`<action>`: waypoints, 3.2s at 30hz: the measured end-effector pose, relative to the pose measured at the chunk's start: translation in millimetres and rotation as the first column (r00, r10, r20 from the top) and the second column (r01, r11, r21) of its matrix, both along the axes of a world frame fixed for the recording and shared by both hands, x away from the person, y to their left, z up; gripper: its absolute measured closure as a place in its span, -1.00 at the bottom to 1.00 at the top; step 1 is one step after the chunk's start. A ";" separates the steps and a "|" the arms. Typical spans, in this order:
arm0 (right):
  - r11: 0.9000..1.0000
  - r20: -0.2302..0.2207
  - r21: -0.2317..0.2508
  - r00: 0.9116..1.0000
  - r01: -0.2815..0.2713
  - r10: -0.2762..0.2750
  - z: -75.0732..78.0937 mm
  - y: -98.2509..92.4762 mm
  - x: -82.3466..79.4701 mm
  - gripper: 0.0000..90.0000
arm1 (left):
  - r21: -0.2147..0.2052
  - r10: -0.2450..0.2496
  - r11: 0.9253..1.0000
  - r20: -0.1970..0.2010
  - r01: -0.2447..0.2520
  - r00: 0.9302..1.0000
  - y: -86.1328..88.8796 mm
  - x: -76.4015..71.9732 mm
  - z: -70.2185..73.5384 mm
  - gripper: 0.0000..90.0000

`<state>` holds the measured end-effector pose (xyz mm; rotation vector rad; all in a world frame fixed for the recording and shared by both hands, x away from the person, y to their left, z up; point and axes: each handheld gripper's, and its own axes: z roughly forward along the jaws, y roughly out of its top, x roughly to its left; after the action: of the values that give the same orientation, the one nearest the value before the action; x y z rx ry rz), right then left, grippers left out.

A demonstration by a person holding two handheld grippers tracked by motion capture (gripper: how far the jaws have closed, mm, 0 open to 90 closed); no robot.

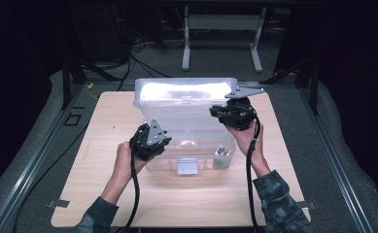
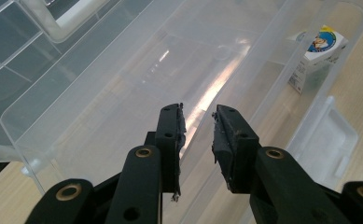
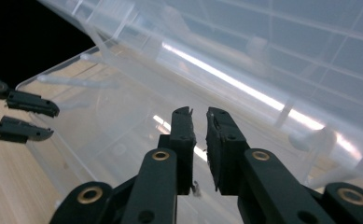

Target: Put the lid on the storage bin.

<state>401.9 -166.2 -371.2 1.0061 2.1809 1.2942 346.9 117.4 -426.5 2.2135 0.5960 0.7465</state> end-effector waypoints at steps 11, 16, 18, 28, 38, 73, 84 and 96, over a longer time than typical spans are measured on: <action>1.000 -0.022 0.007 1.000 0.001 -0.001 -9.3 -0.6 -3.2 0.94 | -0.045 0.019 0.999 -0.055 -0.022 0.998 3.6 -1.5 -4.0 0.47; 1.000 -0.019 -0.011 1.000 0.012 -0.012 -10.7 -0.8 -6.3 0.94 | -0.081 0.038 0.996 -0.111 -0.047 0.993 10.0 -2.0 -8.0 0.01; 1.000 -0.022 0.001 1.000 -0.010 0.010 -12.1 -1.3 -6.1 0.94 | -0.080 0.043 0.995 -0.122 -0.053 0.992 13.4 -3.9 -8.3 -0.14; 0.999 -0.030 -0.030 0.999 -0.011 0.010 -15.3 -0.5 -11.6 0.94 | -0.116 0.065 0.990 -0.131 -0.081 0.989 32.2 -24.5 -4.4 -0.63; 0.999 -0.031 -0.045 0.999 -0.019 0.018 -22.2 -0.8 -18.7 0.94 | -0.129 0.136 0.980 -0.137 -0.154 0.981 56.6 -40.0 -9.1 -0.67; 0.994 -0.072 -0.106 0.997 -0.026 0.019 -39.1 -13.8 -47.2 0.92 | -0.044 0.230 0.967 -0.282 -0.252 0.931 86.6 -38.0 -63.9 -0.75; 0.996 -0.088 -0.087 0.996 -0.022 0.014 -39.3 -22.2 -56.4 0.90 | -0.032 0.237 0.965 -0.310 -0.259 0.921 89.8 -33.6 -71.3 -0.76; 0.994 -0.096 -0.104 0.995 -0.040 0.030 -48.0 -23.5 -63.9 0.91 | -0.027 0.240 0.965 -0.320 -0.262 0.916 91.2 -31.9 -73.7 -0.76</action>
<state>337.9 -189.8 -419.2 1.0101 2.3214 1.1536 315.1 208.6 -500.1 2.2314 1.0664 0.4879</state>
